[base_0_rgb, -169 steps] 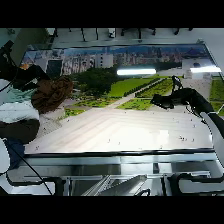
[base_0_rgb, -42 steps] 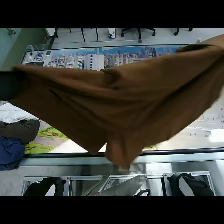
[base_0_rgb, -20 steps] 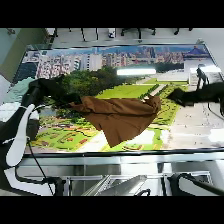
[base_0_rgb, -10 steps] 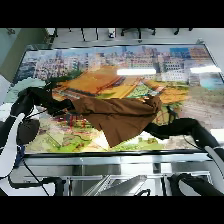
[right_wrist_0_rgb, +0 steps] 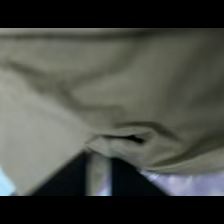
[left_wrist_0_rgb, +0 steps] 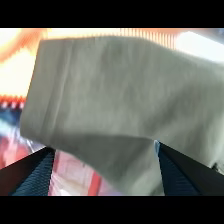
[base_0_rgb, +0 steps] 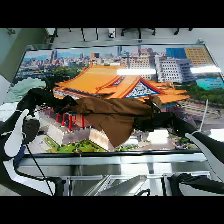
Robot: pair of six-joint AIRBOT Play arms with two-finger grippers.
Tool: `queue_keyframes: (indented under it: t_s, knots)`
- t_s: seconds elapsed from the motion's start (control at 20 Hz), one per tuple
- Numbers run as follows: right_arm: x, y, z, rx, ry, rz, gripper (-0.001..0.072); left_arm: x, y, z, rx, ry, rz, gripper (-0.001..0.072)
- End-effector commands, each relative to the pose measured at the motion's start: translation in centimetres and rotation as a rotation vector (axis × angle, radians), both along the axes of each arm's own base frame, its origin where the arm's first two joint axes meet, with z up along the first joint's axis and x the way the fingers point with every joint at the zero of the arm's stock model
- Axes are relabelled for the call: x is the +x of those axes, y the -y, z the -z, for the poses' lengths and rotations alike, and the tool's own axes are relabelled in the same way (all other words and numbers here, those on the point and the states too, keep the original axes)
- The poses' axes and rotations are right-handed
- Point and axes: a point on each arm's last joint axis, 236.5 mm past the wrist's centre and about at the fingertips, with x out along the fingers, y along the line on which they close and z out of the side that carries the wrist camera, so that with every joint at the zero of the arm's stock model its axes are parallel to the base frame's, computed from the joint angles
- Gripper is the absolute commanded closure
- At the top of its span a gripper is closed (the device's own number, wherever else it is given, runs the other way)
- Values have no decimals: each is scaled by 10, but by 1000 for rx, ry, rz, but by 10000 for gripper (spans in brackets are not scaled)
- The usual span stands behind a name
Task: Fold the shirts.
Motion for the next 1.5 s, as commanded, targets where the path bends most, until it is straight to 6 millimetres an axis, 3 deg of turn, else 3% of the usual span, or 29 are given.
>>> queue_keyframes:
  t_s: [0.0,0.05,0.1,0.2,0.25,0.3,0.35,0.4,0.45,0.5,0.55,0.6,0.65,0.7,0.75,0.85,0.95,1.0,1.1,1.25,1.35,1.45]
  knots:
    - [22,-11,-16,24,58,-12,688,9,6,12,-23,-21,18,254]
    - [23,-12,-17,25,62,-14,688,8,8,13,-30,-34,29,549]
    - [22,-12,-20,29,65,-18,688,8,9,10,-33,-33,39,690]
    - [26,-14,-45,52,111,-40,689,13,10,-14,-36,4,58,691]
    - [31,-13,-71,70,162,-55,689,20,11,-40,-32,58,65,692]
    - [41,-9,-106,92,236,-62,689,26,11,-75,-27,133,71,692]
    - [53,0,-157,112,343,-60,690,33,14,-127,-39,240,71,692]
    - [63,12,-215,120,478,-62,689,37,18,-187,-58,367,67,692]
    - [68,29,-289,112,654,-54,690,32,23,-261,-79,524,61,692]
    - [62,45,-362,86,835,-51,690,16,26,-339,-79,699,60,692]
    - [43,60,-441,35,1042,-53,689,-7,25,-409,-54,861,47,692]
    - [18,72,-505,-33,1222,-59,690,-40,26,-478,-32,1031,34,692]
    - [-14,85,-567,-124,1391,-35,690,-77,27,-532,-12,1171,20,692]
    - [-44,95,-609,-217,1508,-13,690,-122,31,-582,2,1309,21,692]
    - [-72,101,-641,-302,1599,5,689,-163,35,-616,17,1415,27,692]
    - [-118,102,-682,-418,1719,22,690,-235,35,-659,82,1572,8,692]
    - [-145,99,-699,-476,1780,25,690,-273,32,-669,121,1628,-18,692]
    - [-149,98,-703,-478,1793,26,690,-279,25,-663,155,1624,-44,692]
    - [-142,100,-701,-472,1782,26,690,-265,11,-631,196,1524,-86,692]
    - [-92,105,-676,-425,1663,-16,690,-208,9,-555,165,1294,-65,692]
    - [-39,99,-630,-303,1497,-94,690,-155,17,-489,69,1099,-39,692]
    - [24,96,-566,-215,1302,-147,690,-105,34,-418,-14,921,28,691]
